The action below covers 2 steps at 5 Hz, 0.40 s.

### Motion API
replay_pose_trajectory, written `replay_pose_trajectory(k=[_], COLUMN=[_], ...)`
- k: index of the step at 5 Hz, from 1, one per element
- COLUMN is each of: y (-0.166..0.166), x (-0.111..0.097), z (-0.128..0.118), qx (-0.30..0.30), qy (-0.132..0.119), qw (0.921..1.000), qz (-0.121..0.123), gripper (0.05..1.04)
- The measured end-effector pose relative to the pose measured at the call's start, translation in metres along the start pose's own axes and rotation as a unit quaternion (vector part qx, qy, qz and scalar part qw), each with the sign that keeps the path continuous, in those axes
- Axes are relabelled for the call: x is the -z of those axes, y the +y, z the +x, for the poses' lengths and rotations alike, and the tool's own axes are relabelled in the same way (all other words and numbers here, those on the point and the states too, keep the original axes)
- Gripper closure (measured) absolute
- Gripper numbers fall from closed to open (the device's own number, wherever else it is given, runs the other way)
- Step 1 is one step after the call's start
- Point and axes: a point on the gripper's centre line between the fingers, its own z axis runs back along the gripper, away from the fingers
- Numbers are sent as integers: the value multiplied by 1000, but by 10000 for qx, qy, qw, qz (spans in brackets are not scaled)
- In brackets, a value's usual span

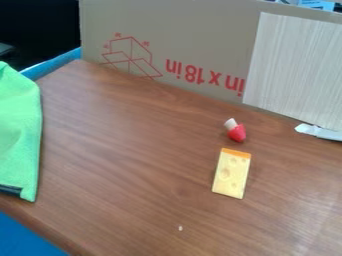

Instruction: Unfold the cloth from bottom left to top right

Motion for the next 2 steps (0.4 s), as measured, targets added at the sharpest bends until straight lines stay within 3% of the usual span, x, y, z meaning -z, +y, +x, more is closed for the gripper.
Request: replay_pose_trajectory(k=[1, 2], y=[-2, -2], x=[1, 1], z=[1, 0], qx=[9, 2], qy=[5, 19], qw=[10000, 10000], qz=[38, 31], gripper=[940, 1024])
